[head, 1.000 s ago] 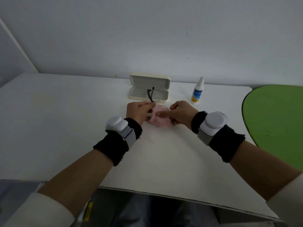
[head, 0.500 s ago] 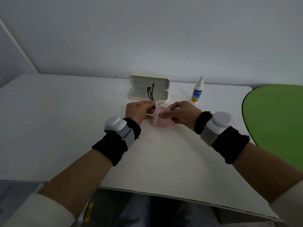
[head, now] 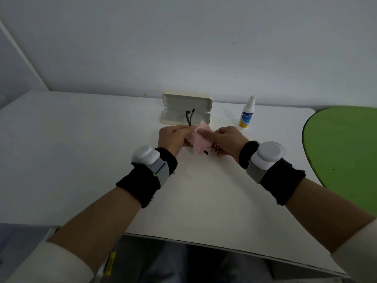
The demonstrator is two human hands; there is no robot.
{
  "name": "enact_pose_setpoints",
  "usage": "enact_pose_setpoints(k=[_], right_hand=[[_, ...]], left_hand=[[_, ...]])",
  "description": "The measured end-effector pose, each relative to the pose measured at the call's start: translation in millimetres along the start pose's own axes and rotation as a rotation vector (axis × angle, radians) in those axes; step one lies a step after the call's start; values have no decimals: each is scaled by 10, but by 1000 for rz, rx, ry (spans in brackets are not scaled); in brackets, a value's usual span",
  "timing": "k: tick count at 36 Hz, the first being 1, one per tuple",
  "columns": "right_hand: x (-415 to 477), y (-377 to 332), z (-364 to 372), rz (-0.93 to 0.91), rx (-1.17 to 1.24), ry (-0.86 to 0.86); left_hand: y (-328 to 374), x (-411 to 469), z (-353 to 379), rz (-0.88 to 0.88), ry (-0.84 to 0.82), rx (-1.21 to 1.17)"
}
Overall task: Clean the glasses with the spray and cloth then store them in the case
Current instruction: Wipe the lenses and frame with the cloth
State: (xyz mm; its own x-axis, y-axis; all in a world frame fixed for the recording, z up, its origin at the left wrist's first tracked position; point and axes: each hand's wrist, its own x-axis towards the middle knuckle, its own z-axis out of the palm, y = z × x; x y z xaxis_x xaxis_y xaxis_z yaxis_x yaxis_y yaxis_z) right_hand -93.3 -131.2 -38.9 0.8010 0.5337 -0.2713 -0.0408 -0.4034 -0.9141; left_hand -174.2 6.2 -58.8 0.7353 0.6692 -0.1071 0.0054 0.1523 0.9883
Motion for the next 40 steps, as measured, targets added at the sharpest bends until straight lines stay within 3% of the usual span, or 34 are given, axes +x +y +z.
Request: enact_pose_setpoints(k=[17,29,40], right_hand=[[-33,10,-117,37,134,-145],[48,44,-38,16,-30,-37],[73,23,-87,46,71,-12]], left_hand=[[-12,14,6,-73,-14,-36],[-37,-41,73,-11,5,30],[-34,-73,65,-14,-11,-44]])
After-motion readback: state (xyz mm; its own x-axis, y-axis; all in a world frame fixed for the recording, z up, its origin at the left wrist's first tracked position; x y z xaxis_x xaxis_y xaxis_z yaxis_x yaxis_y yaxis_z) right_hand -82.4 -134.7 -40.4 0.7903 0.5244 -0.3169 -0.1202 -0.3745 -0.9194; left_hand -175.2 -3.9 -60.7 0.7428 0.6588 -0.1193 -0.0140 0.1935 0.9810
